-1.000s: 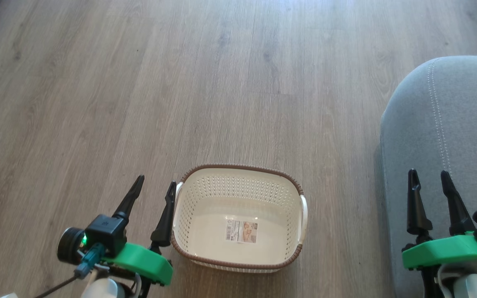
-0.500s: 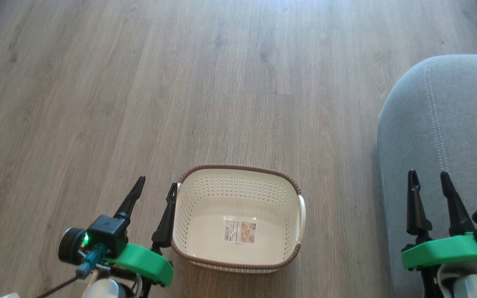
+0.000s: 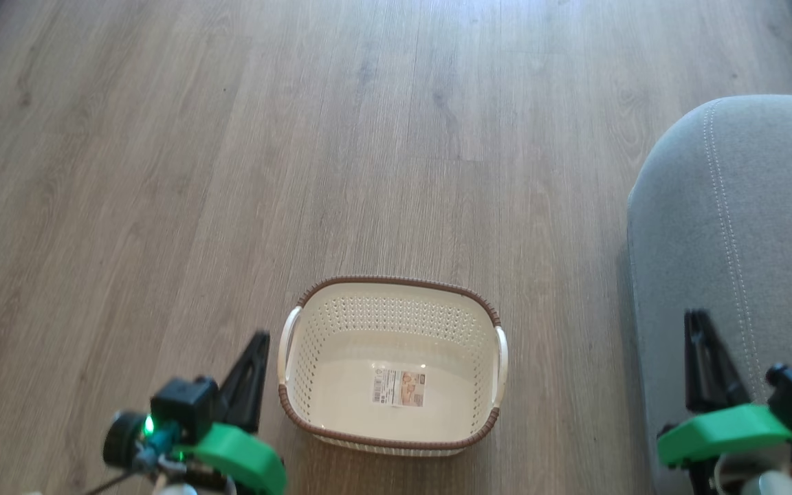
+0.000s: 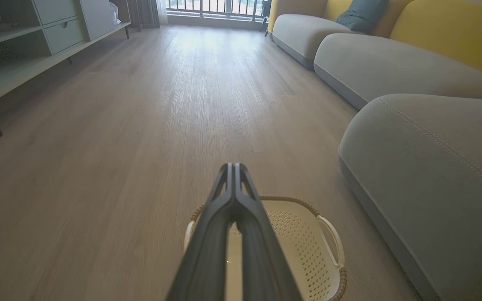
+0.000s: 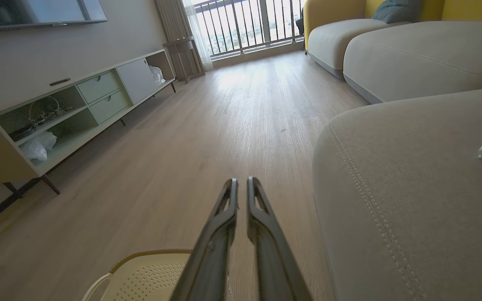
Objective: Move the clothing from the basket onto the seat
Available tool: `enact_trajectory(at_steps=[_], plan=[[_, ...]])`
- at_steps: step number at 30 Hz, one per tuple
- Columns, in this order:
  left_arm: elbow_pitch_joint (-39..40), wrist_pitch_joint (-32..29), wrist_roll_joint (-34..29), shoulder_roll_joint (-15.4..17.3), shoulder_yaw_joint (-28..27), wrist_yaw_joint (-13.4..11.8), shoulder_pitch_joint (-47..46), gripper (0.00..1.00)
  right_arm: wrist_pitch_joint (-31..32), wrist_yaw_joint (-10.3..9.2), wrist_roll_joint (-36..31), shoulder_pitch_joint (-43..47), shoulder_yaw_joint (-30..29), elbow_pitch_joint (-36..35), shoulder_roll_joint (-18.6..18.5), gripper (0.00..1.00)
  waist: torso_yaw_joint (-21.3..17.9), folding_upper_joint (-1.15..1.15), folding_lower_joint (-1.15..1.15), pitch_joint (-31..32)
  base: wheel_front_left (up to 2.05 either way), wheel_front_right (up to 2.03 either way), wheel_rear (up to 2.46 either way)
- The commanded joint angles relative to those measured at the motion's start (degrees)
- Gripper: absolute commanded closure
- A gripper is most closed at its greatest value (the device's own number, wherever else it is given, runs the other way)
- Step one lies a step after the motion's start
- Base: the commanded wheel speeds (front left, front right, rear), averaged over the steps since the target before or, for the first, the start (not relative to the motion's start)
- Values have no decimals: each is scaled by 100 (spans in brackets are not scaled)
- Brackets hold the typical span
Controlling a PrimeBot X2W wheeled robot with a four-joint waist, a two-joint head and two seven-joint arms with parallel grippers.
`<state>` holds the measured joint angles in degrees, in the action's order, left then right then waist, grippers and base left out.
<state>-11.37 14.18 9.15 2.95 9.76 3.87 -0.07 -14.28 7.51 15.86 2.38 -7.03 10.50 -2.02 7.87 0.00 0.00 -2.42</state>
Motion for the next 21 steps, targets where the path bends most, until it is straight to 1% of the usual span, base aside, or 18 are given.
enact_trajectory(at_steps=[1, 21], plan=[[-32, -5, 48, 0, -1, 1, 24, 100, 12, 0, 44, 2, 2, 45, 2, 100, -3, 0, 0, 1, 0, 0, 0], [-80, -256, 1464, 76, -161, 58, -78, 100, 344, 0, 1262, -135, 10, 94, -12, 100, -130, 0, 0, 37, 0, 0, 0]])
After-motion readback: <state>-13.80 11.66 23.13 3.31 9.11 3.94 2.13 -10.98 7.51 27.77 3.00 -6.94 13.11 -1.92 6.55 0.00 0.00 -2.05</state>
